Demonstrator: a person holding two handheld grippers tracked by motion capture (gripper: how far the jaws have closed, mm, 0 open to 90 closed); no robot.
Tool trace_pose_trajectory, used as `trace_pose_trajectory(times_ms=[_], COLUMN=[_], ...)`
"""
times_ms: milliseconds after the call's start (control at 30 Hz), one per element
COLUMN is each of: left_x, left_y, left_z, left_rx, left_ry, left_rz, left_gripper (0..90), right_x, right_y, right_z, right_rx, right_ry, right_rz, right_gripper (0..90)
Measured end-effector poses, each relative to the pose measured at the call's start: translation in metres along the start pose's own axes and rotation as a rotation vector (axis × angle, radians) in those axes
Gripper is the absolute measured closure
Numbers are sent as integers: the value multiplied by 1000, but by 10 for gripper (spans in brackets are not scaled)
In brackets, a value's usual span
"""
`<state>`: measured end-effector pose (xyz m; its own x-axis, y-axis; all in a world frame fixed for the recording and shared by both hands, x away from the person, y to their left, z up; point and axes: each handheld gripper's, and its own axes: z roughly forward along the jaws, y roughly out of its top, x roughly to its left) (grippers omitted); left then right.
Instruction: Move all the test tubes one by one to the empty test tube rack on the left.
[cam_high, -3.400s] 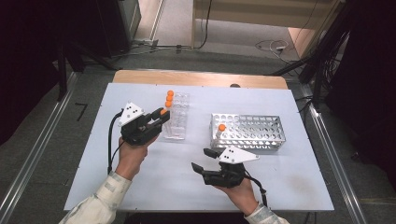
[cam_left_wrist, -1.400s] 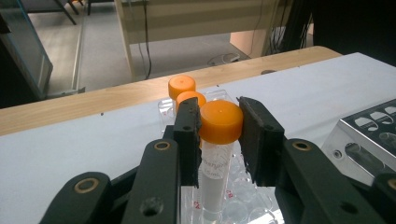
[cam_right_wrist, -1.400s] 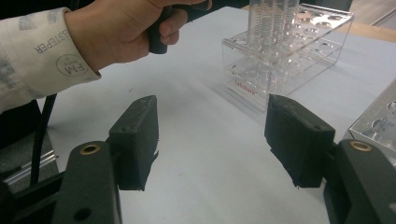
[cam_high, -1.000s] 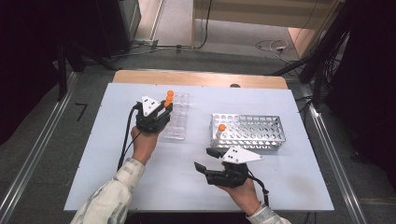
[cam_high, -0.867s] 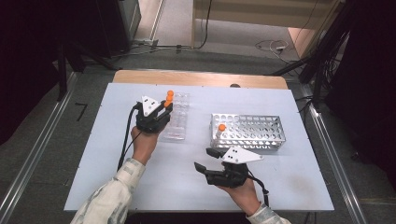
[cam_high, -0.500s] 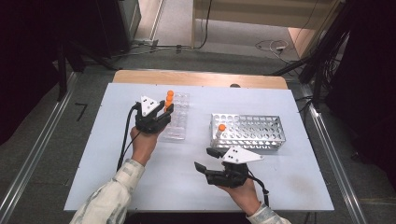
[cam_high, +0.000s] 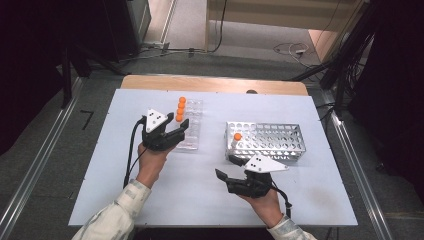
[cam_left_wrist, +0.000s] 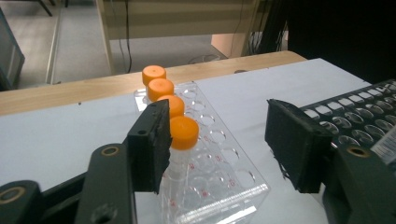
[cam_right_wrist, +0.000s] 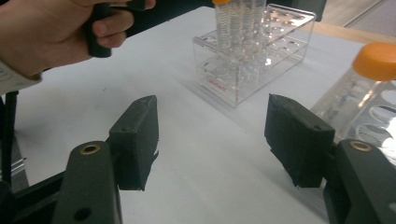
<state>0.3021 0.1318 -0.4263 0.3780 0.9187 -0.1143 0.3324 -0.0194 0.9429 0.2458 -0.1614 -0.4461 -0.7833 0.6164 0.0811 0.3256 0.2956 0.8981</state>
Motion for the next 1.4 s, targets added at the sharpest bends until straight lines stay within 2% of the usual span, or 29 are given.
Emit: trace_pose_trajectory(times_ms=[233,333,433,533,633,867,967,1133,1400], left_x=[-1,-3,-5,-7,-7,-9,-13,-16,-17], left_y=[-13,-19,-25,-33,-40,-49,-51,-56,-60], left_z=[-14,-21,-28,-34,-39,-49,-53,-55,-52], left_rx=[3,11,20,27,37,50,53,62,79], left_ry=[-29,-55,-68,-75,-79,-103,-117,-125,-135], left_rz=[-37,-58,-61,-60,-57,-62,-53,-32,-31], left_gripper=[296,257,230,207,193,168,148,132,108], right_x=[-8,-10,-13,-16,-22,-39,-45,-53,-59], right_y=[0,0,0,0,-1,-1,-1,-1,0], right_z=[-4,-4,-5,-7,-9,-12,-5,15,32], right_rx=[-6,-10,-14,-20,-27,-51,-51,-33,-22], right_ry=[-28,-38,-50,-84,-105,-190,-216,-233,-239], right_rz=[15,20,20,12,31,61,64,68,75], right_gripper=[337,337,338,340,343,362,400,466,573])
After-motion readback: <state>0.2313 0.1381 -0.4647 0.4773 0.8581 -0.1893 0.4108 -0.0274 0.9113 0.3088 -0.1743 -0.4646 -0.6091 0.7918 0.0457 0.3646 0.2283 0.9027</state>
